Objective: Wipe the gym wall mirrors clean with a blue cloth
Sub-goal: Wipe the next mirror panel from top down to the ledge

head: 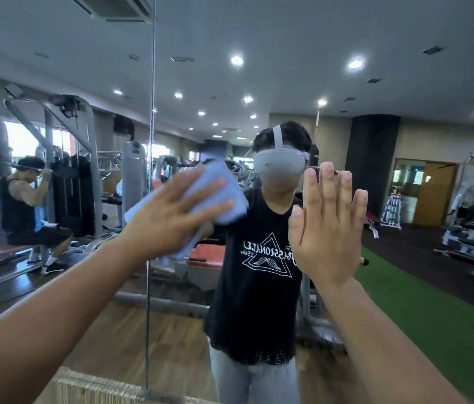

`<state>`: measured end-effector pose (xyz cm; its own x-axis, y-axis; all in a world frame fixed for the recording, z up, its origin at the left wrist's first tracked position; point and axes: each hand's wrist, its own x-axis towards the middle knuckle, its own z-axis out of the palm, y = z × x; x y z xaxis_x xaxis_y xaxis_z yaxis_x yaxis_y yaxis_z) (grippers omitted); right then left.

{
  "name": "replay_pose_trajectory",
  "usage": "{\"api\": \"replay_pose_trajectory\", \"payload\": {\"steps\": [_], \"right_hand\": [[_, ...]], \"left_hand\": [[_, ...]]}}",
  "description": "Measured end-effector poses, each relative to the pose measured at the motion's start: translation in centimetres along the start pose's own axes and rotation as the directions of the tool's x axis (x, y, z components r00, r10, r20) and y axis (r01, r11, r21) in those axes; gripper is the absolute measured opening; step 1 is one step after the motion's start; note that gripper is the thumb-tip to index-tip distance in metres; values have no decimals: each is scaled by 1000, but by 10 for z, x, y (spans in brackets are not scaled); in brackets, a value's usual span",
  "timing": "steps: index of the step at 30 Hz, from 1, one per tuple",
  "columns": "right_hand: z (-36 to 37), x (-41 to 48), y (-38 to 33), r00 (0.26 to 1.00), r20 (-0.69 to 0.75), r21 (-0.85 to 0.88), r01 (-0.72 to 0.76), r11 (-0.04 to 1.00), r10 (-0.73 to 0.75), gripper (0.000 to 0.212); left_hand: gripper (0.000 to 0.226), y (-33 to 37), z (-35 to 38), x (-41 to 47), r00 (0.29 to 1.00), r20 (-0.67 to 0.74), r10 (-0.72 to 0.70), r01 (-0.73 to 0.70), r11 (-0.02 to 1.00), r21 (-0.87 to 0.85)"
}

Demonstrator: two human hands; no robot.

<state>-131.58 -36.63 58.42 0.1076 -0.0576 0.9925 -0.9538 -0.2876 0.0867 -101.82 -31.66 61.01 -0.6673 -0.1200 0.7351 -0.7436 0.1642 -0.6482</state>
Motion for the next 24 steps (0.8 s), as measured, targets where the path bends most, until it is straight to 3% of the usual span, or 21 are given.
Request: {"api": "replay_pose_trajectory", "payload": {"steps": [2,4,8,10,12,16,18,19,22,24], "right_hand": [[-1,0,0,1000,14,2,-5,1000,5,63],[-1,0,0,999,32,2,-11,1000,11,63],[-1,1,1,999,30,10,-20,1000,19,62],[-2,1,1,999,33,33,-17,999,16,62],[-4,1,1,999,53,80,-16,997,12,63],[-12,3,5,994,109,165,-3,986,-15,66],[-17,2,8,991,128,183,19,983,-43,67],[-19,1,11,989,133,190,32,981,-58,66],[-25,-12,12,985,133,209,79,975,-109,64],[-27,-26,7,978,151,214,112,970,-146,64]], "left_hand": [[65,-7,-4,20,940,-91,-328,315,939,-135],[48,7,-5,33,795,-137,-590,540,793,-281],[38,57,4,34,549,-135,-825,750,558,-355],[45,92,9,25,499,-91,-862,800,498,-335],[50,128,12,9,546,-41,-837,789,530,-311],[56,140,12,-53,789,70,-610,614,782,-105],[58,124,6,-74,773,106,-626,634,768,-91],[56,119,3,-76,709,98,-699,705,697,-128],[53,113,3,-49,399,6,-917,884,383,-268],[55,120,10,-25,297,-42,-954,902,295,-315]]}}
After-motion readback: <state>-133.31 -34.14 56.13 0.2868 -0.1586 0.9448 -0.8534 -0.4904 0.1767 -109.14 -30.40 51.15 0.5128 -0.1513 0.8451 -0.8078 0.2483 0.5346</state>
